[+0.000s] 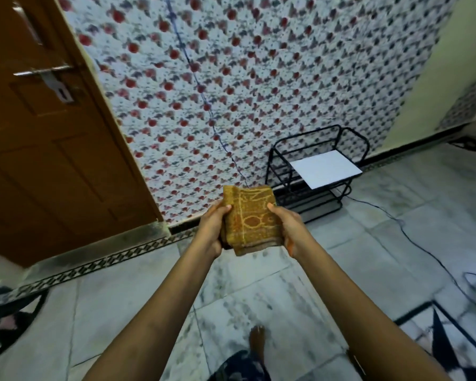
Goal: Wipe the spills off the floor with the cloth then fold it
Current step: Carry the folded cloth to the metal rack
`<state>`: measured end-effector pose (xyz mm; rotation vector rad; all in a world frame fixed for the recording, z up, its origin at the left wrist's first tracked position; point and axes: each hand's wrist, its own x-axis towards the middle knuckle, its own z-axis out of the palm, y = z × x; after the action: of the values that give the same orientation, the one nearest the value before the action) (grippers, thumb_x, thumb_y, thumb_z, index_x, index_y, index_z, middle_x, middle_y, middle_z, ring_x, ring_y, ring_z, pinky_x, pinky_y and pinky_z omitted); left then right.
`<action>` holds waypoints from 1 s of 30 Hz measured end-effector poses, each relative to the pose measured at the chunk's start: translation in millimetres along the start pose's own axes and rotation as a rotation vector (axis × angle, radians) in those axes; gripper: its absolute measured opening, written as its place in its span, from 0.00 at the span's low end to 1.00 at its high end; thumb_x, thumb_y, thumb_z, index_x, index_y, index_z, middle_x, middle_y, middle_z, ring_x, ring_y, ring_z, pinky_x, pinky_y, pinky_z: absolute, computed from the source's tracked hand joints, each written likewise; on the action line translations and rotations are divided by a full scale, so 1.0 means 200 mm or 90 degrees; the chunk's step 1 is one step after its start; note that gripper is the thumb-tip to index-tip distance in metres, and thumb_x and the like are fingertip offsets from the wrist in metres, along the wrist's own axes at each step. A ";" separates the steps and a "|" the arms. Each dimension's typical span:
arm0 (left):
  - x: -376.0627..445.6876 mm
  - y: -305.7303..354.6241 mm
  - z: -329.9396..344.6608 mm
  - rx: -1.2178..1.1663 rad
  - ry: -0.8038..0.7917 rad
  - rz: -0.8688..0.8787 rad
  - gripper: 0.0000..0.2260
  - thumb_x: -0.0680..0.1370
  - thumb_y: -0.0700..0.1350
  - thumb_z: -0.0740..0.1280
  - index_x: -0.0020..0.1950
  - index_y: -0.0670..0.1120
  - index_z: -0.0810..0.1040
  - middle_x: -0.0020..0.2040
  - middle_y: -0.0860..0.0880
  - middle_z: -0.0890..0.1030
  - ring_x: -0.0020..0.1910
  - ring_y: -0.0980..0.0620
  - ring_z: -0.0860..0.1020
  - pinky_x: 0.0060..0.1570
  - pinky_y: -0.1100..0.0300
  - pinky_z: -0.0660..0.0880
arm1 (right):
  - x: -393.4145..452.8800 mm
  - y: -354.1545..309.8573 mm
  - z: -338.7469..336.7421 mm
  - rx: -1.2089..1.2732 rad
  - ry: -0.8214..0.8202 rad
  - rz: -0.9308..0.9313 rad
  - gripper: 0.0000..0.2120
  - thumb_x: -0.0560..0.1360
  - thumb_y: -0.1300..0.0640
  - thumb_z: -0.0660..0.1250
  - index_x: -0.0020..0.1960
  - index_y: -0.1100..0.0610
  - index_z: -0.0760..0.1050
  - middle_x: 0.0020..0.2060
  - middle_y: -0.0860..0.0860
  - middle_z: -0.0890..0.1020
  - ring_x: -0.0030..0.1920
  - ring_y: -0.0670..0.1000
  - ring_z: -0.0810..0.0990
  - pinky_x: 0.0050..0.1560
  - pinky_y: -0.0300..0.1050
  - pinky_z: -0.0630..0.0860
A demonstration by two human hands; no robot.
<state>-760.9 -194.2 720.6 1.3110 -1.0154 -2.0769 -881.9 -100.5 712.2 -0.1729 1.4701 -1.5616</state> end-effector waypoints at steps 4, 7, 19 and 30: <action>0.26 0.07 0.24 0.018 -0.023 -0.026 0.11 0.80 0.44 0.61 0.62 0.52 0.72 0.51 0.47 0.79 0.46 0.46 0.79 0.39 0.53 0.77 | 0.26 -0.14 -0.11 0.011 0.034 0.017 0.09 0.78 0.54 0.63 0.55 0.56 0.75 0.50 0.54 0.81 0.46 0.53 0.80 0.44 0.48 0.78; 0.51 0.13 0.44 0.035 -0.046 -0.040 0.18 0.80 0.43 0.62 0.69 0.52 0.69 0.56 0.46 0.78 0.47 0.46 0.78 0.39 0.53 0.77 | 0.50 -0.28 -0.20 0.003 0.063 0.028 0.08 0.79 0.53 0.61 0.56 0.53 0.74 0.49 0.52 0.80 0.46 0.51 0.79 0.42 0.47 0.77; 1.29 0.21 1.24 0.088 -0.092 -0.071 0.14 0.79 0.44 0.62 0.65 0.51 0.72 0.56 0.45 0.79 0.49 0.45 0.79 0.39 0.51 0.77 | 1.34 -0.73 -0.70 0.028 0.146 0.053 0.17 0.78 0.52 0.62 0.65 0.56 0.71 0.54 0.55 0.79 0.45 0.50 0.78 0.41 0.44 0.76; 1.89 0.11 2.11 0.047 -0.027 -0.129 0.10 0.79 0.40 0.62 0.59 0.50 0.74 0.51 0.46 0.80 0.52 0.43 0.78 0.48 0.48 0.77 | 2.10 -1.21 -1.43 -0.008 0.096 0.107 0.16 0.78 0.53 0.62 0.63 0.57 0.73 0.59 0.58 0.78 0.57 0.58 0.77 0.55 0.51 0.75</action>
<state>-1302.5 -338.7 643.6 1.4673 -1.0234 -2.2435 -1423.6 -232.4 635.8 0.0615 1.5692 -1.4548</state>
